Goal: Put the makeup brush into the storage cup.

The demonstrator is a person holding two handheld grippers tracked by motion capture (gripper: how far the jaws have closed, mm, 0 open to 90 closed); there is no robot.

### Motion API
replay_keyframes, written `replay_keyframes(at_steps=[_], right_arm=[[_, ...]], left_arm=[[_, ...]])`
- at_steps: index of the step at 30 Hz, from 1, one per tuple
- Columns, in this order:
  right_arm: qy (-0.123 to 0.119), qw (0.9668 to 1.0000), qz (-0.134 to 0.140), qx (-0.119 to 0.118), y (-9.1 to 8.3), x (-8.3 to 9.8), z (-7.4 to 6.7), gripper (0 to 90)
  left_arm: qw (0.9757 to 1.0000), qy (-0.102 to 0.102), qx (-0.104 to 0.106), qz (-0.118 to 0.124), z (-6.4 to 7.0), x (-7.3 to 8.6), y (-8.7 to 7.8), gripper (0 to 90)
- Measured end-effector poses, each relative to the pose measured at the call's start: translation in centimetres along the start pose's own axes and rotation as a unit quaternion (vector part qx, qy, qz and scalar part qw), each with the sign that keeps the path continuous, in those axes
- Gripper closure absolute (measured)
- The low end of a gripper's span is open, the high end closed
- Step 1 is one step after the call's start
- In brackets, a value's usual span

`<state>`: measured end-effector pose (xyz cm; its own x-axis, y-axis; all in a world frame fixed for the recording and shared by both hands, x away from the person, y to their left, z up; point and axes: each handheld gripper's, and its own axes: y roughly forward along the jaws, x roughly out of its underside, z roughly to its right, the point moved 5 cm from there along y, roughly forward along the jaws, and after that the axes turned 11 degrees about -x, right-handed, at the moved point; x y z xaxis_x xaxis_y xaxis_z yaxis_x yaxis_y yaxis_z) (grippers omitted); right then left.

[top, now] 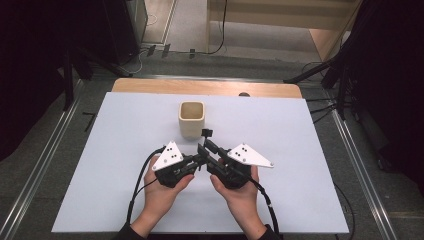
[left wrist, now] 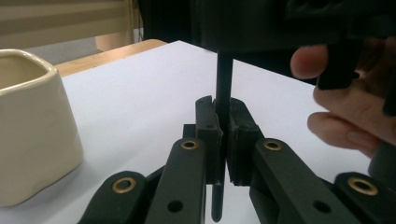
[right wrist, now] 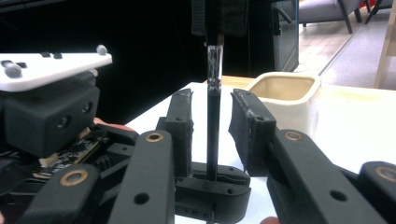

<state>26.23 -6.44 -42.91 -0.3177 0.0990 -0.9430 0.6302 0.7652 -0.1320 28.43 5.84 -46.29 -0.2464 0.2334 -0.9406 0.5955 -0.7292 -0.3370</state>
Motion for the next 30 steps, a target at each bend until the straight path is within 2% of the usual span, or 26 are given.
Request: replay_keyframes(at_steps=[4, 8, 11, 15, 20, 21, 24, 30], right_arm=[[0.007, 0.9999, 0.008, -0.002, -0.3, -0.3, 0.2, 61.7], [0.003, 0.9999, 0.011, 0.004, -1.2, -0.5, 0.8, 47.5], [-0.009, 0.9998, 0.01, 0.015, -2.4, -0.6, 1.8, 40.2], [-0.013, 0.9992, 0.021, 0.03, -4.1, -0.7, 3.4, 35.8], [-0.024, 0.9976, 0.002, 0.065, -6.2, -0.4, 5.2, 27.0], [-0.018, 0.9976, -0.007, 0.066, -6.7, -0.3, 5.5, 26.5], [-0.025, 0.9985, -0.017, 0.045, -7.9, 0.4, 6.3, 13.6], [-0.055, 0.9977, -0.024, 0.031, -10.1, 1.3, 7.4, 2.3]], left_arm=[[1.0, -0.005, -0.006, 0.001, -0.5, 0.1, 0.0, 86.0], [0.9998, -0.015, -0.015, 0.006, -1.5, -0.1, -0.2, 86.0], [0.9995, -0.015, -0.024, 0.011, -2.1, -0.4, -0.3, 86.0], [0.9993, -0.012, -0.032, 0.015, -2.8, -0.8, -0.4, 86.0], [0.9989, -0.016, -0.038, 0.023, -3.6, -1.2, -0.5, 86.0], [0.9988, -0.016, -0.04, 0.023, -3.8, -1.3, -0.5, 86.0], [0.9986, -0.015, -0.044, 0.026, -4.2, -1.5, -0.5, 86.0], [0.998, -0.02, -0.049, 0.034, -5.1, -1.7, -0.4, 86.0]])
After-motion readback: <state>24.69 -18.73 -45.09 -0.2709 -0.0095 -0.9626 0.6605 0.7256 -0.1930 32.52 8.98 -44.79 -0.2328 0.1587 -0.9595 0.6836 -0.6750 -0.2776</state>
